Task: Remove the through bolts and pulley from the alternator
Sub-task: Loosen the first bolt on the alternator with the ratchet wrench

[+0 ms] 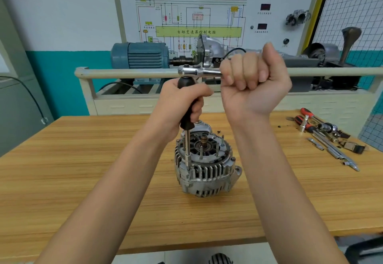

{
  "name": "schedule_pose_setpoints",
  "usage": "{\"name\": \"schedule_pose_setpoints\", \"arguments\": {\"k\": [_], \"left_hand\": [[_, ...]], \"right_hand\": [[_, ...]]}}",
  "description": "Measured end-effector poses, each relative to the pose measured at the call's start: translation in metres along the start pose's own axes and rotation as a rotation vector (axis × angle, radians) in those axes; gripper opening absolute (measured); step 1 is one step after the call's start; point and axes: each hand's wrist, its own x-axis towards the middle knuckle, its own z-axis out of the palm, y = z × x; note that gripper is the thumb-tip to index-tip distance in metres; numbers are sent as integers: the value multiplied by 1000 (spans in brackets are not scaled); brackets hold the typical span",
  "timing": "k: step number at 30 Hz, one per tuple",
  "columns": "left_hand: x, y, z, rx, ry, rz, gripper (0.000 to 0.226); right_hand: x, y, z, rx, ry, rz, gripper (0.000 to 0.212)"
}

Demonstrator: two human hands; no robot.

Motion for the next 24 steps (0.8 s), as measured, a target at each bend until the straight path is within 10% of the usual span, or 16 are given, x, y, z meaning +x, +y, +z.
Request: {"name": "schedule_pose_setpoints", "arguments": {"k": [5, 17, 24], "left_hand": [[8, 2, -2, -126, -299, -107, 42], [3, -8, 22, 24, 427, 124, 31], [2, -4, -4, -113, -94, 7, 38]], "right_hand": [[16, -5, -17, 316, 213, 173, 47], [-26, 27, 23, -386, -123, -409, 45], [2, 1, 2, 49, 13, 24, 51]]}}
